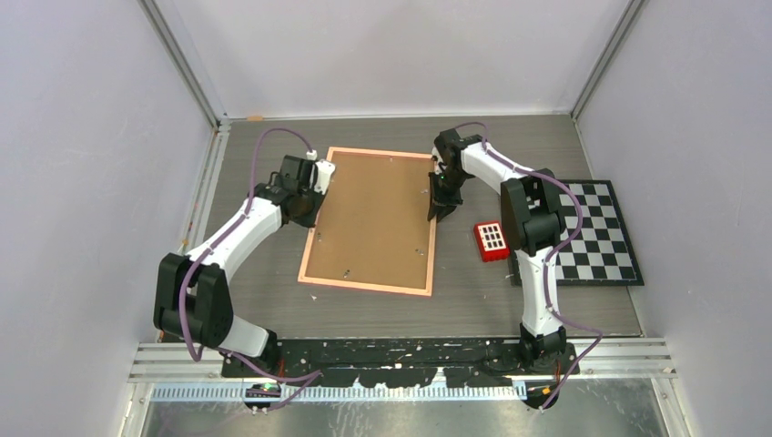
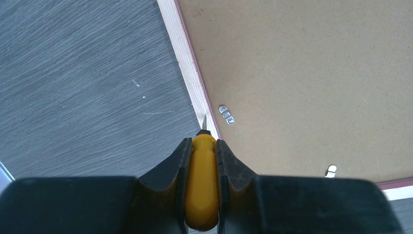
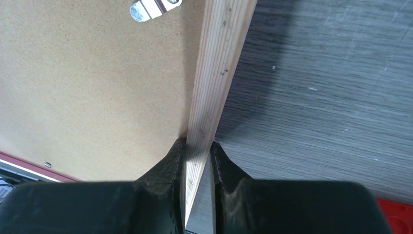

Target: Take the photo out of the frame

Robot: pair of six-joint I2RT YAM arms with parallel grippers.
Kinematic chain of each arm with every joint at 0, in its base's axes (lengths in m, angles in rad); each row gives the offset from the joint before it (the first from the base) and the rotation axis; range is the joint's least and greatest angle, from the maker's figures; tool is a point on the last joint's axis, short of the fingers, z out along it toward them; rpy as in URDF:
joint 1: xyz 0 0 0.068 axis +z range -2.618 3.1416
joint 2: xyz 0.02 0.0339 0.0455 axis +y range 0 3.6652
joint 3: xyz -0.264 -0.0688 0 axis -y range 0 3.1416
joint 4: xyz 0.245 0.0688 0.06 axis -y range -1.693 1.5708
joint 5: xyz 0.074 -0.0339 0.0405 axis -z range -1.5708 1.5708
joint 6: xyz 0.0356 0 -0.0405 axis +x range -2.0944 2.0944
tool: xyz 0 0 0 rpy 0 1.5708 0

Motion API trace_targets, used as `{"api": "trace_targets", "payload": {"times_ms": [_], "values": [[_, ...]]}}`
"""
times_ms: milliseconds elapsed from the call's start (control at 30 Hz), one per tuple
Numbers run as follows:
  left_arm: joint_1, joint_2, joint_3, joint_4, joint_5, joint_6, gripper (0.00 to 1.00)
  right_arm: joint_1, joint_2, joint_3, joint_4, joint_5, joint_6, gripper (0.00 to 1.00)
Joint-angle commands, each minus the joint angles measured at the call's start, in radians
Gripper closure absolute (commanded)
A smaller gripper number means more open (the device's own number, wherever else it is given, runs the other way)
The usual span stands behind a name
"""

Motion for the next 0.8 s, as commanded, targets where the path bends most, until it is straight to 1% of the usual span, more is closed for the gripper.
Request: {"api": "trace_targets", "payload": {"times_ms": [0, 233, 267, 467, 533, 767], "values": [[-0.005, 0.012, -0.008, 0.051, -0.010, -0.029, 1.00, 0.003, 0.028, 0.000, 0.031, 0.044, -0.029, 0.99], [-0.005, -0.001, -0.019, 0.046, 0.034, -0.043, 1.00, 0.004, 0.028, -0.005, 0.029, 0.048, -0.030, 0.99], [-0.005, -0.003, -0.022, 0.045, 0.061, -0.046, 1.00, 0.004, 0.028, -0.005, 0.029, 0.048, -0.029, 1.00], [-0.005, -0.027, -0.022, 0.034, 0.111, -0.066, 1.00, 0.004, 0.029, -0.005, 0.029, 0.045, -0.030, 0.99], [-0.008, -0.026, -0.024, 0.032, 0.105, -0.065, 1.00, 0.004, 0.030, -0.004, 0.030, 0.044, -0.029, 1.00], [-0.007, -0.001, -0.028, 0.035, 0.011, -0.054, 1.00, 0.004, 0.031, -0.001, 0.030, 0.044, -0.030, 0.99]]}}
